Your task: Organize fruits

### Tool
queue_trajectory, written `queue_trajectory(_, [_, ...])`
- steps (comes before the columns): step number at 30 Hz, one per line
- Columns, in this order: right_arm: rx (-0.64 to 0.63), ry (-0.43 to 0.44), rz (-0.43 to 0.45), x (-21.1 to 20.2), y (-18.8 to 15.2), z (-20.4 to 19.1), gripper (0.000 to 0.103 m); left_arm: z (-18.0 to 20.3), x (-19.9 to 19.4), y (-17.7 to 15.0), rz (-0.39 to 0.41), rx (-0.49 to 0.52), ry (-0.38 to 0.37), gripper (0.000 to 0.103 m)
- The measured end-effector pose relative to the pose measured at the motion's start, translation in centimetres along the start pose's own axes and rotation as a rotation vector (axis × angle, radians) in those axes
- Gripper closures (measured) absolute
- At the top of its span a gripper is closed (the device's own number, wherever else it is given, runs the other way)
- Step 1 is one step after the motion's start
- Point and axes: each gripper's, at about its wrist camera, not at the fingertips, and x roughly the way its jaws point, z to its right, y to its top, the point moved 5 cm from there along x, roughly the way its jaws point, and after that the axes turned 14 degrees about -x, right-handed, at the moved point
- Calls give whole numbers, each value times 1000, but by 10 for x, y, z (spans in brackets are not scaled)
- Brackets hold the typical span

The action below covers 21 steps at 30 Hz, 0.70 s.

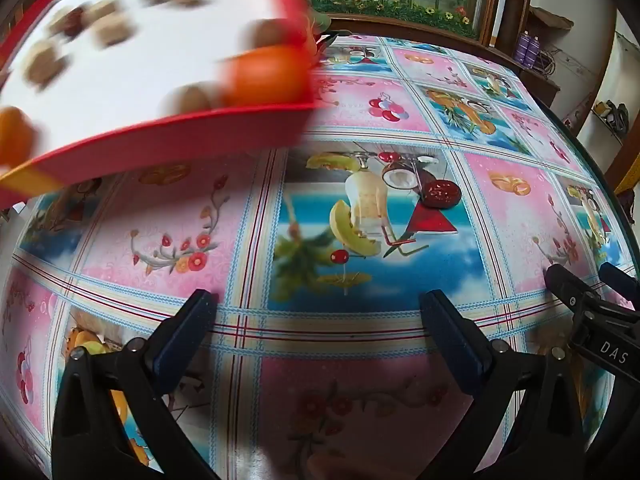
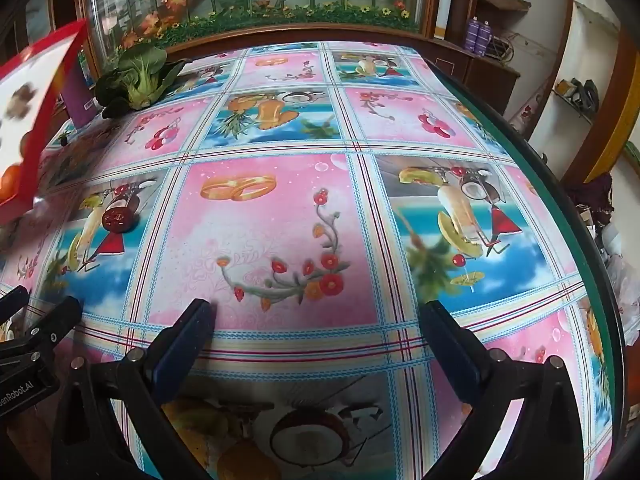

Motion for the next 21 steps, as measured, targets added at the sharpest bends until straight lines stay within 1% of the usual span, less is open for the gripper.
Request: queue_trajectory(21, [2, 3, 1, 1, 1, 1, 0, 1, 0, 0, 1, 1, 1, 0])
